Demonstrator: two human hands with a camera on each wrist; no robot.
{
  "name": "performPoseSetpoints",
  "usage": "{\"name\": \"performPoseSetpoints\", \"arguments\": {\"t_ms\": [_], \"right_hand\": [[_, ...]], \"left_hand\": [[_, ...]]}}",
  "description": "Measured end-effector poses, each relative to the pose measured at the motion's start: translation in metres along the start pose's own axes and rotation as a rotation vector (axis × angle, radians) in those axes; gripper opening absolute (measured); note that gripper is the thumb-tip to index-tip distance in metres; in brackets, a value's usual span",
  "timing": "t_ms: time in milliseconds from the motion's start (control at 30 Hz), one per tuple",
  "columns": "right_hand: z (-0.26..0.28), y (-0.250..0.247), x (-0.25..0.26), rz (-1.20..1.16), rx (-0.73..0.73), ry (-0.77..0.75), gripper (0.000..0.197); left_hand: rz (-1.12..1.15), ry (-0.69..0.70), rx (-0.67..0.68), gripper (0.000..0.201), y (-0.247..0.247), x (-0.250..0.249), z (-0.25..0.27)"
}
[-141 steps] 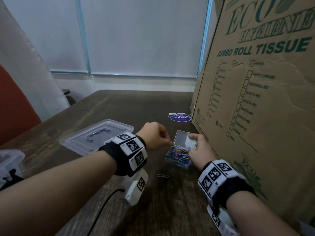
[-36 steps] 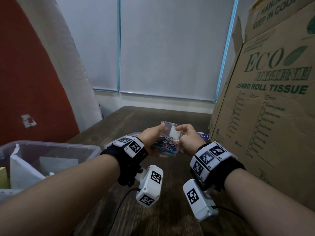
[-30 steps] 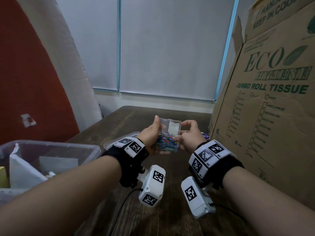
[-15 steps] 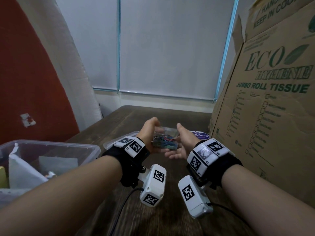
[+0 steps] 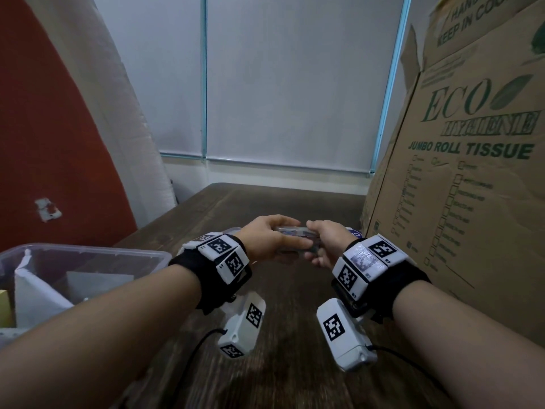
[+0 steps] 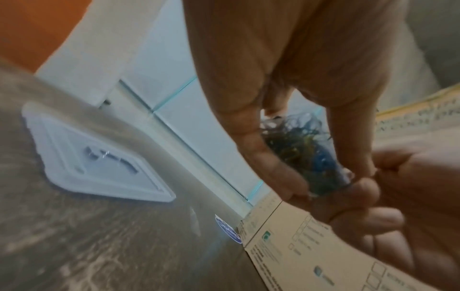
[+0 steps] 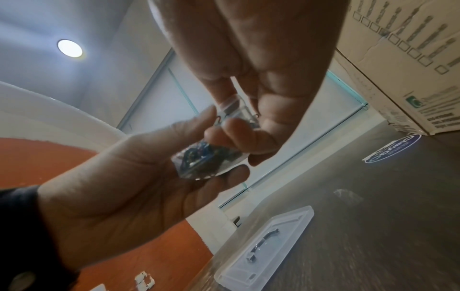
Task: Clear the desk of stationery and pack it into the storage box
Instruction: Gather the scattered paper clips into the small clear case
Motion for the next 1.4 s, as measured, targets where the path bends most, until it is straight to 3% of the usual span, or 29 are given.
{"name": "performPoseSetpoints", "arguments": {"t_ms": [267,533,733,833,967,1167,1333,1400], "right_hand": [[0.005,0.001,0.011,-0.129,-0.042,-0.044,0.032],[0.007,-0.005,0.010,-0.151,-0.005,-0.046,0.038],[0.003,-0.011,0.015,-0.047,-0.044,-0.052,0.031],[-0.001,-0.019,0.015,0.018,-0.120,-0.059,0.028],[0.003,-0.022,0.007,0.006,-0.093,-0.003,0.017],[0.001,-0.016,0.005,-0.073,0.001,-0.002,0.017],[0.003,-0.018,0.014,-0.119,-0.011,-0.061,0.032],[0.004,-0.023,0.016,-0.118,-0.032,-0.071,0.026]], "left_hand": [[0.107,0.032,-0.097,0.042,-0.007,0.003,-0.007],[0.111,-0.012,0.113,0.040,0.005,0.002,-0.004],[0.175,0.046,0.086,0.045,0.005,-0.002,-0.006],[0.084,0.072,0.032,0.050,0.005,-0.001,-0.006],[-0.012,0.053,0.005,0.058,0.004,0.002,-0.009],[-0.540,0.186,-0.151,0.045,0.001,-0.012,0.001],[-0.584,0.297,-0.229,0.039,0.004,-0.023,0.005],[-0.576,0.321,-0.219,0.039,0.007,-0.026,0.008]]}}
Point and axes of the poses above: each hand's wrist, its own z-axis away from the middle knuckle, its own y-axis out of the palm, x = y × z, the point moved 9 cm from there along -z, towards the middle knuckle, and after that the axes turned 8 degrees about -y, right-handed, at the moved point
